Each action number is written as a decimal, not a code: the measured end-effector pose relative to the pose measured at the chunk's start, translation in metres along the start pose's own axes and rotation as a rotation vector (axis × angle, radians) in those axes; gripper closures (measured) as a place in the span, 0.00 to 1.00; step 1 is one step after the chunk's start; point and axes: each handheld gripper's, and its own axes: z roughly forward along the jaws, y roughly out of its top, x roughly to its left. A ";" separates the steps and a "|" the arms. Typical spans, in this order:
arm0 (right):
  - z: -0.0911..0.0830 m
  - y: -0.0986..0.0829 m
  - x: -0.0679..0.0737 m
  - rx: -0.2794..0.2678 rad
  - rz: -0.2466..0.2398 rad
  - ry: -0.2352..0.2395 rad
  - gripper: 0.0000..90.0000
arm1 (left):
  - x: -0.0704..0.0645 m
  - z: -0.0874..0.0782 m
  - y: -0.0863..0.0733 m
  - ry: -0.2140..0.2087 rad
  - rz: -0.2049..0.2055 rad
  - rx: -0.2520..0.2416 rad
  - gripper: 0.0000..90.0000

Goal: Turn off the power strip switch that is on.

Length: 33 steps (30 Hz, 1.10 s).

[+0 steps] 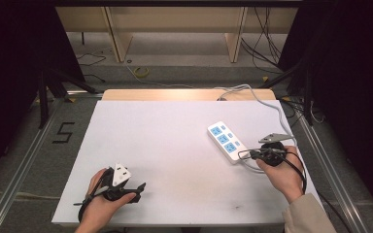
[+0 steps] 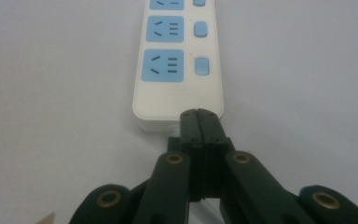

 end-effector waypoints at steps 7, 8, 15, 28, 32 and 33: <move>0.002 0.003 0.000 0.003 -0.002 0.002 1.00 | 0.000 0.000 0.000 0.000 0.001 0.001 0.19; 0.003 0.003 0.000 0.002 -0.002 0.001 1.00 | 0.000 0.000 0.000 0.000 0.001 0.001 0.19; 0.006 0.007 0.000 0.006 -0.003 0.002 1.00 | -0.001 0.000 0.000 0.001 0.001 0.000 0.19; 0.010 0.012 -0.003 0.018 -0.005 -0.002 1.00 | -0.001 0.001 0.000 0.001 0.000 0.000 0.19; 0.011 0.015 -0.004 0.020 -0.007 -0.003 1.00 | -0.001 0.001 0.000 0.001 0.001 0.000 0.19; 0.011 0.016 -0.004 0.021 -0.005 -0.004 1.00 | -0.001 0.001 0.000 0.001 0.001 0.000 0.19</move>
